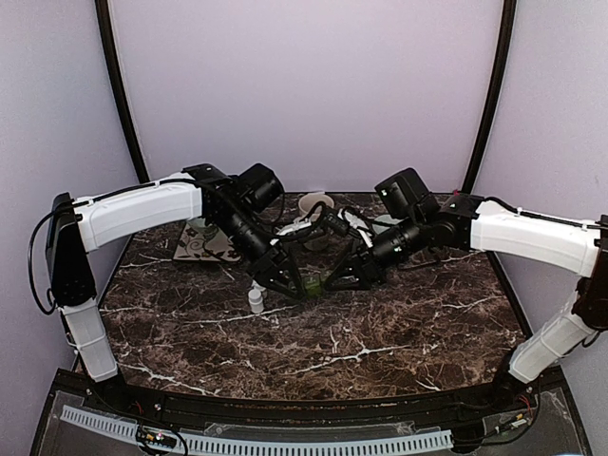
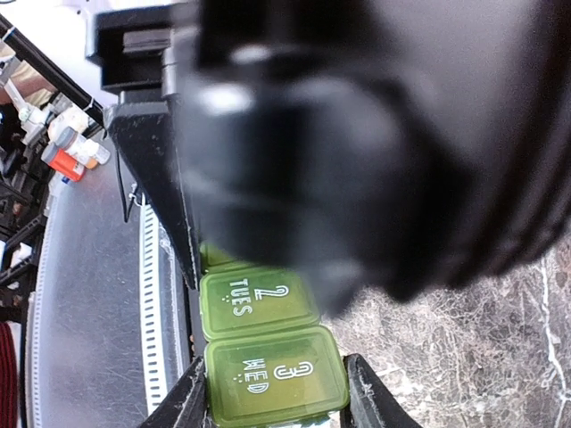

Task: Sort the pills into containers
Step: Open the lid of the pill container from the compartment of the pill container.

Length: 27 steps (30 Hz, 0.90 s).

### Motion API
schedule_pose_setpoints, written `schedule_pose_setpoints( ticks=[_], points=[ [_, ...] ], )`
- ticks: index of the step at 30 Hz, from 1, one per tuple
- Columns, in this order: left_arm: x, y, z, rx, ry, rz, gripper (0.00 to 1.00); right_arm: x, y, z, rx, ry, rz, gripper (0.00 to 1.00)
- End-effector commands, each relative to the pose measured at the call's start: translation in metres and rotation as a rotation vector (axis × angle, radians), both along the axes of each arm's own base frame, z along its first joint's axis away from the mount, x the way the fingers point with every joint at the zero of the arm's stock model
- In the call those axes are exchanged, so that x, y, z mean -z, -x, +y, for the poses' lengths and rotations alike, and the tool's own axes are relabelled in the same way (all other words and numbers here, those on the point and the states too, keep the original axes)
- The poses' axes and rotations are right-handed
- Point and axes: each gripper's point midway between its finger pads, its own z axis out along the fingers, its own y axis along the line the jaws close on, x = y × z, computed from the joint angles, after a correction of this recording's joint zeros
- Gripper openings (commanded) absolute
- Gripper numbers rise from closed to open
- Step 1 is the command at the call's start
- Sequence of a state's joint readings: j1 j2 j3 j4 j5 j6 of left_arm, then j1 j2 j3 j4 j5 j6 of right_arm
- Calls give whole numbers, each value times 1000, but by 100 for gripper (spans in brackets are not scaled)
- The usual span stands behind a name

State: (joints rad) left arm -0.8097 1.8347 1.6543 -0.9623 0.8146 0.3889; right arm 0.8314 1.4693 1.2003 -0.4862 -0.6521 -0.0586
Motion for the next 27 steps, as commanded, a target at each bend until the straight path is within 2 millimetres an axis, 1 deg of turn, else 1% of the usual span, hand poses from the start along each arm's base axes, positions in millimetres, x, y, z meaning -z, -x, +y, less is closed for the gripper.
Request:
schedule_pose_setpoints(
  ticks=[1,7,12,18,22,27],
  points=[
    [13,-6,7,-10,-92,-129,17,-39,-2,11,-20,-157,64,32],
    [21,-15,4,-32,-120,-230,17,-41,-1,17,-20,-198,155,31],
    [22,-22,2,-59,-119,-303,17,-44,-1,18,-12,-228,215,32],
    [23,-24,2,-70,-122,-331,17,-44,-3,20,-5,-227,241,37],
    [22,-25,2,-76,-118,-335,17,-40,-4,19,1,-208,239,44],
    [20,-28,0,-93,-102,-356,17,-38,-7,19,15,-196,240,45]
  ],
)
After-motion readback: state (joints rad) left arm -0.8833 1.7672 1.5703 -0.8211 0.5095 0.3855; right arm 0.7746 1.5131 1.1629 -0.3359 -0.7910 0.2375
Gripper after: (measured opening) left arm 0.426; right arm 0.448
